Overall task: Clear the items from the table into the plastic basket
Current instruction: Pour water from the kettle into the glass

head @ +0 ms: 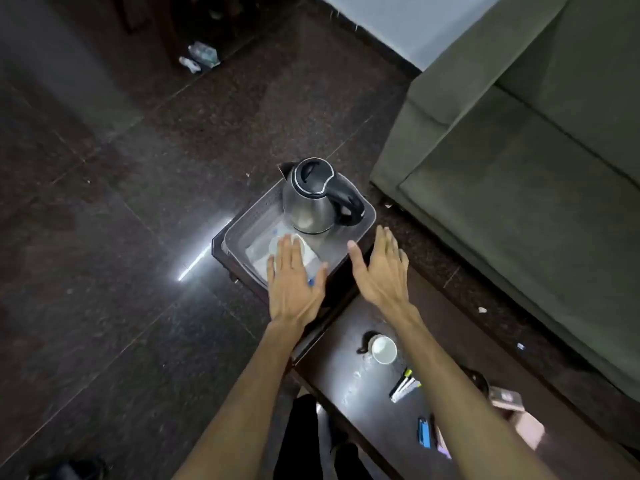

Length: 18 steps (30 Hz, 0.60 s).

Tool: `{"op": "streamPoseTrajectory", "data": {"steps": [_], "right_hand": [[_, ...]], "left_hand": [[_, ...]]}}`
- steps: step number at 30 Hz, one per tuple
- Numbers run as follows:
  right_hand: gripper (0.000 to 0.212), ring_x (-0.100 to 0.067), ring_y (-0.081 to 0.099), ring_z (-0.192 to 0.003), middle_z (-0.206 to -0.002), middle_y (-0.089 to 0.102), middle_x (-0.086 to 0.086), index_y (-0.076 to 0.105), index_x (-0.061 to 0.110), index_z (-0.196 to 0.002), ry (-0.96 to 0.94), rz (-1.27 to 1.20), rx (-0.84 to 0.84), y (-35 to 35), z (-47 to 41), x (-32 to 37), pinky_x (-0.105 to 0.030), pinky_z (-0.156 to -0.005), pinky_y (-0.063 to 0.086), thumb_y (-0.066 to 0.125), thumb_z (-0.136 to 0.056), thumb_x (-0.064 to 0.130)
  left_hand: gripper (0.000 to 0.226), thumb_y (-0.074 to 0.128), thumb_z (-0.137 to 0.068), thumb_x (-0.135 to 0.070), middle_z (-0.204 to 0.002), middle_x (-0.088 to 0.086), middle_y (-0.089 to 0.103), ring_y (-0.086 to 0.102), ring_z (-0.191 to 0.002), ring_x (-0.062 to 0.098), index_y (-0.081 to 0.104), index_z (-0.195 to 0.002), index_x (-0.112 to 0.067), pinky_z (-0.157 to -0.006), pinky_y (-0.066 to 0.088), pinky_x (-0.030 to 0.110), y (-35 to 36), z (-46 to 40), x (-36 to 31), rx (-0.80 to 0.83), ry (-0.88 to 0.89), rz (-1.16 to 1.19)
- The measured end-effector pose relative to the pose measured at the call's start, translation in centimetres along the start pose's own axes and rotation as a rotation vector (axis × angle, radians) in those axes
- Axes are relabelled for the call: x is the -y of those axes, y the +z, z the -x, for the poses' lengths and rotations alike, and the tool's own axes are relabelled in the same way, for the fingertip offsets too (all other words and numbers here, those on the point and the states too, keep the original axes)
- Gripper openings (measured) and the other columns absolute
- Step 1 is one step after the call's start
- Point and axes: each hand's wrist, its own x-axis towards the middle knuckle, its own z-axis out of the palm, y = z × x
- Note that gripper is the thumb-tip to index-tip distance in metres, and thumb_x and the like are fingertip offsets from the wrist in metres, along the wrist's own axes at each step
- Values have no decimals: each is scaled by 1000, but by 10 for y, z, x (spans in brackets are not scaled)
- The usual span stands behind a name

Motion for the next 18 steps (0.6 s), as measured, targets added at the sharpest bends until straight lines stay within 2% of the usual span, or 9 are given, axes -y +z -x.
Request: {"op": "streamPoseTrajectory", "data": {"steps": [3, 5, 7, 9, 11, 14, 16, 18], "right_hand": [[83, -24, 23, -157, -169, 27, -12, 24, 9, -162, 22, -225, -89, 13, -44, 2, -45, -128, 17, 42, -101, 63], [79, -21, 37, -150, -161, 43, -6, 36, 14, -158, 10, -363, -123, 19, -75, 3, -41, -125, 27, 46, -98, 65], [66, -13, 59, -127, -135, 66, 3, 59, 20, -141, -3, -533, -111, 26, -100, 4, -33, -112, 43, 52, -93, 65], [49, -7, 65, -98, -104, 75, 3, 74, 20, -110, -36, -686, -67, 34, -120, 2, -31, -94, 50, 57, -90, 62], [39, -11, 62, -83, -84, 71, -2, 72, 14, -85, -90, -780, -28, 42, -135, -1, -34, -85, 50, 62, -95, 51], [40, -14, 52, -69, -70, 56, -8, 58, 8, -70, -150, -925, 6, 53, -148, -3, -27, -70, 43, 63, -98, 35], [46, -14, 43, -62, -64, 46, -9, 49, 5, -62, -150, -994, -43, 60, -152, 3, -25, -60, 36, 65, -96, 33], [59, -17, 35, -56, -57, 37, -13, 41, -1, -55, -129, -1046, -125, 68, -155, 8, -30, -55, 30, 68, -93, 36]], "left_hand": [[90, 56, -98, -53, -174, 10, 12, 11, -162, 26, 16, -164, -8, -132, 13, 48, 14, -28, 30, -73, -148, 39], [98, 68, -90, -49, -172, 13, 17, 17, -160, 29, 18, -163, -6, -130, 19, 50, 28, -46, 47, -72, -204, 62], [104, 77, -83, -45, -169, 15, 24, 24, -157, 32, 21, -161, -6, -128, 26, 49, 41, -60, 54, -60, -212, 76], [106, 82, -78, -39, -164, 16, 32, 33, -151, 33, 24, -160, -7, -122, 34, 48, 52, -71, 61, -56, -211, 87], [104, 87, -74, -30, -155, 16, 42, 43, -142, 34, 29, -157, -7, -115, 41, 46, 60, -79, 66, -86, -234, 119], [97, 90, -69, -21, -146, 14, 52, 50, -135, 34, 41, -151, -6, -112, 43, 45, 68, -86, 68, -172, -271, 189], [94, 91, -67, -20, -144, 11, 56, 51, -134, 32, 45, -147, -9, -112, 43, 44, 71, -85, 71, -214, -286, 248], [93, 91, -66, -23, -144, 7, 57, 52, -135, 29, 46, -148, -13, -114, 42, 43, 73, -79, 73, -253, -306, 295]]}}
